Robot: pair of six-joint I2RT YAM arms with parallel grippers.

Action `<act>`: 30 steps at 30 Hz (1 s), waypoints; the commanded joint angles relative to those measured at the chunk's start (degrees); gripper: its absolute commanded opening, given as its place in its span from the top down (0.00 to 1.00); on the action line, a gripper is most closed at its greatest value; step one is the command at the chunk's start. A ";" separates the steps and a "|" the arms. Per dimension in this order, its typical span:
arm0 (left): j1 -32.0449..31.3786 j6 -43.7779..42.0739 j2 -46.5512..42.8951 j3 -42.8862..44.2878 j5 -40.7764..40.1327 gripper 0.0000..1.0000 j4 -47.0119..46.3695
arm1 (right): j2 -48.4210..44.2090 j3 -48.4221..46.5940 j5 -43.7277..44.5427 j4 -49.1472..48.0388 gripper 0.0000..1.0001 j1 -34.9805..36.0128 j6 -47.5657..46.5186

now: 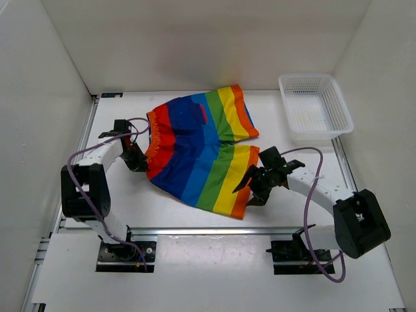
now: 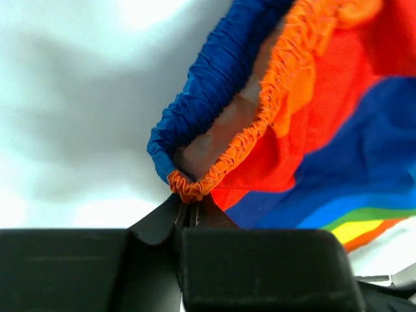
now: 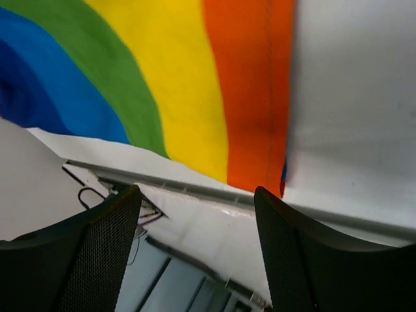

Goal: Fold and stack the shorts
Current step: Fold the shorts

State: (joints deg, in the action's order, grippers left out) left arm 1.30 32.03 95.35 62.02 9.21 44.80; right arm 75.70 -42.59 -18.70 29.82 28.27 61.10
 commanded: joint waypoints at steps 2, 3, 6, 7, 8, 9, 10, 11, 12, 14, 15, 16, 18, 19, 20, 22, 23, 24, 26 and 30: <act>-0.60 1.37 -7.63 -3.04 -0.95 0.90 -0.41 | -4.15 4.96 -6.61 -1.70 0.25 1.00 10.60; -0.60 1.89 -8.94 -3.04 -0.95 0.90 -0.41 | -6.59 6.19 -6.61 -1.70 0.25 1.00 13.49; -1.12 1.89 -10.88 -4.27 -0.95 0.90 -0.41 | -12.30 11.02 -6.61 -1.70 0.26 1.00 18.42; -1.12 1.89 -10.89 -4.27 -0.95 0.90 -0.41 | -13.55 12.43 -5.83 -1.70 0.26 1.78 19.40; -1.12 1.89 -11.67 -4.27 -0.95 0.90 -0.41 | -15.30 13.14 -5.13 -1.70 0.26 2.31 20.45; -1.73 1.89 -12.20 -4.27 -0.43 0.90 -0.41 | -15.32 13.84 -5.12 -1.70 0.26 3.27 22.46; -1.74 1.89 -12.21 -4.27 -0.42 0.90 -0.41 | -15.93 14.46 -5.12 -2.57 0.26 3.80 23.35; -1.74 1.89 -12.21 -4.27 -0.42 0.90 -0.41 | -15.94 15.07 -5.12 -4.58 0.26 4.59 24.32; -1.74 1.89 -12.73 -4.27 -0.42 0.90 -0.41 | -15.41 15.69 -5.12 -5.30 0.27 6.34 25.20; -2.36 1.89 -12.73 -4.27 -0.42 0.90 -0.41 | -13.93 15.69 -3.81 -7.31 0.27 8.72 27.22; -2.36 1.89 -12.73 -4.27 -0.42 0.90 -0.41 | -13.13 15.69 -3.80 -8.89 0.27 8.73 27.23; -2.36 2.42 -12.73 -4.27 -0.42 0.90 -0.41 | -12.25 16.22 -3.19 -9.60 0.27 9.25 27.23; -2.36 2.42 -12.73 -4.27 -0.42 0.90 -0.41 | -9.44 16.22 -3.19 -12.58 0.27 9.26 27.75; -2.36 2.42 -12.73 -4.27 -0.42 0.90 -0.41 | -7.87 16.92 -3.19 -13.55 0.27 9.26 27.76; -2.36 2.42 -12.73 -4.27 -0.42 0.90 -0.41 | -7.15 16.92 -3.19 -14.43 0.29 9.26 27.76; -2.36 2.42 -13.26 -4.27 -0.42 0.90 -0.41 | -6.01 17.45 -2.57 -15.85 0.29 9.26 27.76; -2.36 2.42 -13.26 -4.27 -0.42 0.90 -0.41 | -4.96 17.45 -2.57 -16.63 0.29 9.26 27.76; -2.36 2.42 -13.26 -4.27 -0.42 0.90 -0.41 | -4.95 17.45 -2.57 -16.64 0.29 9.26 27.76; -2.36 2.42 -13.26 -3.75 -0.42 0.90 -0.41 | -3.20 17.45 -1.78 -16.64 0.29 9.26 27.76; -2.36 2.42 -13.26 -3.75 -0.42 0.90 -0.41 | -1.70 17.45 -0.03 -16.64 0.33 9.26 28.37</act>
State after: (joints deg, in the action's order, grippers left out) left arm -0.89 34.11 85.14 57.80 8.99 44.80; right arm 73.12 -25.32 -20.43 14.59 37.26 88.18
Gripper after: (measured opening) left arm 0.127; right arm 0.679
